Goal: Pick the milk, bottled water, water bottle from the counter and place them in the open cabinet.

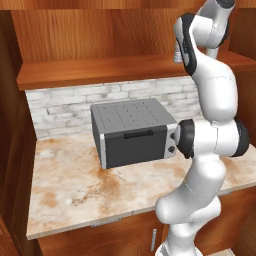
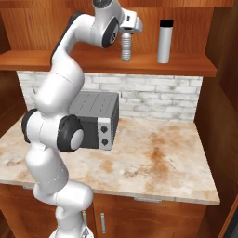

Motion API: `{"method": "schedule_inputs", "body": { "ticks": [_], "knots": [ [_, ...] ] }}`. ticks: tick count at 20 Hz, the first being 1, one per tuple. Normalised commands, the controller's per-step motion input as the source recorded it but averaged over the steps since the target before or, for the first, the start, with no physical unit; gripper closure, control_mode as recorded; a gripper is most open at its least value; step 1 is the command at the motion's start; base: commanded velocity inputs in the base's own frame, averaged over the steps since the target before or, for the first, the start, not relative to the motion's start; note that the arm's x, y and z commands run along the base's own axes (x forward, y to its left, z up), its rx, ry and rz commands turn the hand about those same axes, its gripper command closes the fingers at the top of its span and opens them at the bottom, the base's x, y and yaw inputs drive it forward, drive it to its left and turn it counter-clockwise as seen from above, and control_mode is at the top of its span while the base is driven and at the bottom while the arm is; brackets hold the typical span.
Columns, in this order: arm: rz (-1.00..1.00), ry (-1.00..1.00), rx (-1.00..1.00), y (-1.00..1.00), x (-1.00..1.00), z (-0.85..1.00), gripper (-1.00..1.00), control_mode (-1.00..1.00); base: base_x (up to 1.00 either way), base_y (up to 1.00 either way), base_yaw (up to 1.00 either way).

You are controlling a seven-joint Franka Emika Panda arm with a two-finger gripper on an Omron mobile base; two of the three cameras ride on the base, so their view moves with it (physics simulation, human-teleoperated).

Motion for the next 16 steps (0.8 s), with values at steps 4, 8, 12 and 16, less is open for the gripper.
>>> {"method": "schedule_inputs", "body": {
  "ticks": [4,8,12,16],
  "knots": [
    [0.0,0.0,0.0,0.0,-0.83,0.03,-1.0,-1.0,0.0,0.0,0.0],
    [0.0,-0.04,0.0,0.0,-0.9,0.0,-1.0,-1.0,0.0,0.0,0.0],
    [0.0,-0.13,-0.01,0.03,-0.99,0.0,-1.0,-1.0,0.0,0.0,0.0],
    [0.0,-0.15,-0.03,0.2,-1.0,-0.01,-1.0,-1.0,0.0,0.0,0.0]
  ]
}}
